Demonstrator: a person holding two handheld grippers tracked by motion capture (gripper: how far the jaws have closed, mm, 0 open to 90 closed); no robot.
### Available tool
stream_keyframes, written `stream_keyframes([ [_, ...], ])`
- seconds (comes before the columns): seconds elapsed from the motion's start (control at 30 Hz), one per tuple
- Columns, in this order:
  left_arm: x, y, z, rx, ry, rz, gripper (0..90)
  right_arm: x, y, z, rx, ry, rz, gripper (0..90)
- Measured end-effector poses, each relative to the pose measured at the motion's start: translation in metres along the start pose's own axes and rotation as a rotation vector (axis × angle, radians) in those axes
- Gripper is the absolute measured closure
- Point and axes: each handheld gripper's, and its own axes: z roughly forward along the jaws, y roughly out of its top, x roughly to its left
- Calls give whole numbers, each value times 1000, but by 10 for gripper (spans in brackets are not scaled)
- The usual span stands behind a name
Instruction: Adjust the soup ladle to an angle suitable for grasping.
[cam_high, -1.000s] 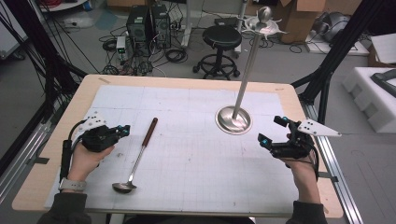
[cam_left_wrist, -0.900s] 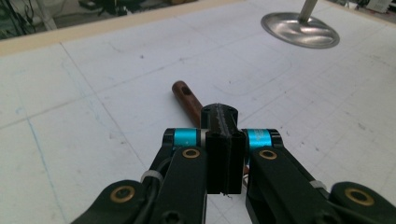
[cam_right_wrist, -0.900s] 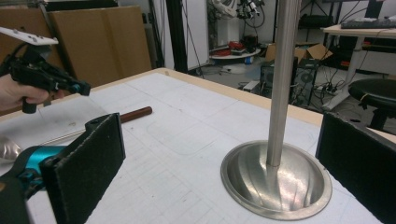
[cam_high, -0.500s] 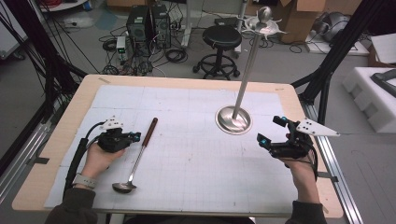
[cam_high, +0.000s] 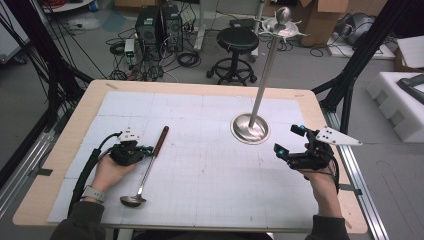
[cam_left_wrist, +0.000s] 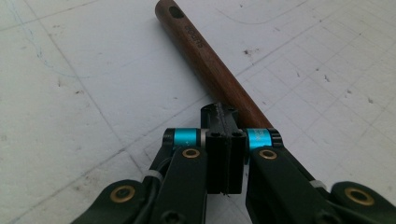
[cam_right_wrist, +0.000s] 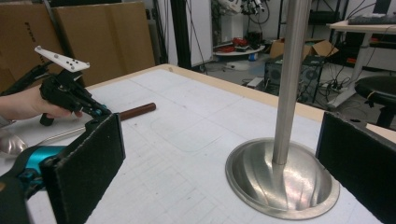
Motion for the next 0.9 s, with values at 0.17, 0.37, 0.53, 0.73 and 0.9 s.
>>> stream_keyframes([
  [0.17, -2, 2, 2, 2, -2, 9, 897, 1, -1, 4, 9, 10, 0, 0],
  [0.37, -3, 2, 2, 6, -24, -2, 897, -1, -1, 7, 10, 14, 7, 0],
  [0.53, -3, 4, 3, 16, -56, -28, 897, -2, -2, 9, 13, 18, 11, 0],
  [0.73, -7, 7, 6, 33, -83, -2, 897, -1, -1, 12, 18, 27, 9, 0],
  [0.9, -11, 10, 10, 39, -101, -9, 897, -2, -1, 13, 15, 28, 13, 0],
])
